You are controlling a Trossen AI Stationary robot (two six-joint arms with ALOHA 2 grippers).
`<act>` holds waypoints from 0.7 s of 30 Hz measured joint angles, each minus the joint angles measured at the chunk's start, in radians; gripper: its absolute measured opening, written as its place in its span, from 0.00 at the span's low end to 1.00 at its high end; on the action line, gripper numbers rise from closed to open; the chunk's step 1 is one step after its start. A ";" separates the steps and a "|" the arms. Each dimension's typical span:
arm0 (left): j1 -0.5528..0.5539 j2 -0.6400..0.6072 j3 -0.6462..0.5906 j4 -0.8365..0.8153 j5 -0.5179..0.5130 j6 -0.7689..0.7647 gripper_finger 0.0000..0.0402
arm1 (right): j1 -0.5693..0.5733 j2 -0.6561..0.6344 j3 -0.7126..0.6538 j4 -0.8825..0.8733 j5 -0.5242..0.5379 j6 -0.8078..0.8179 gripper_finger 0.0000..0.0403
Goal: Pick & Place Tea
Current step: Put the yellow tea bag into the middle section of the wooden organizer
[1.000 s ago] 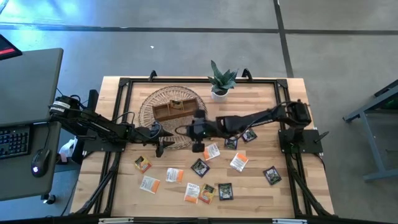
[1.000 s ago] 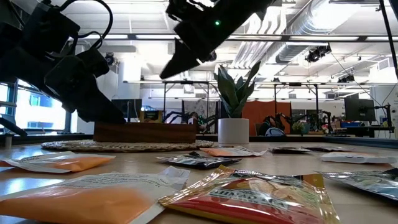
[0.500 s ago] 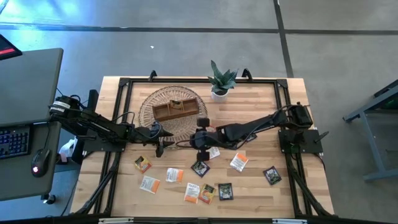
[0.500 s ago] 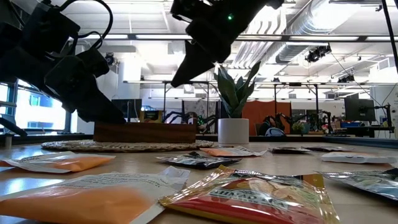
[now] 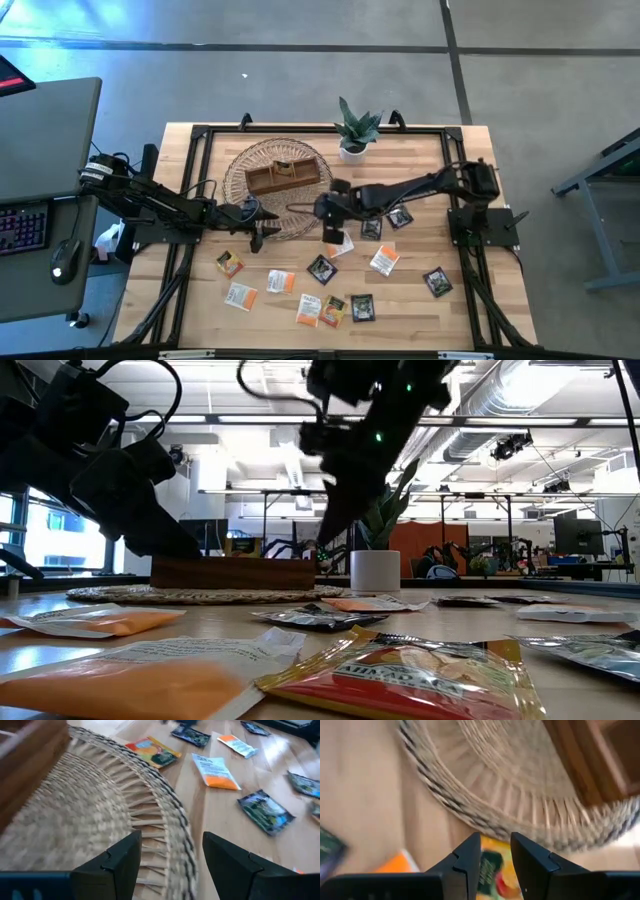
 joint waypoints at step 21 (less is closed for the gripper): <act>0.000 0.000 0.000 0.007 -0.127 -0.110 0.52 | -0.141 -0.003 -0.117 0.009 -0.102 0.068 0.26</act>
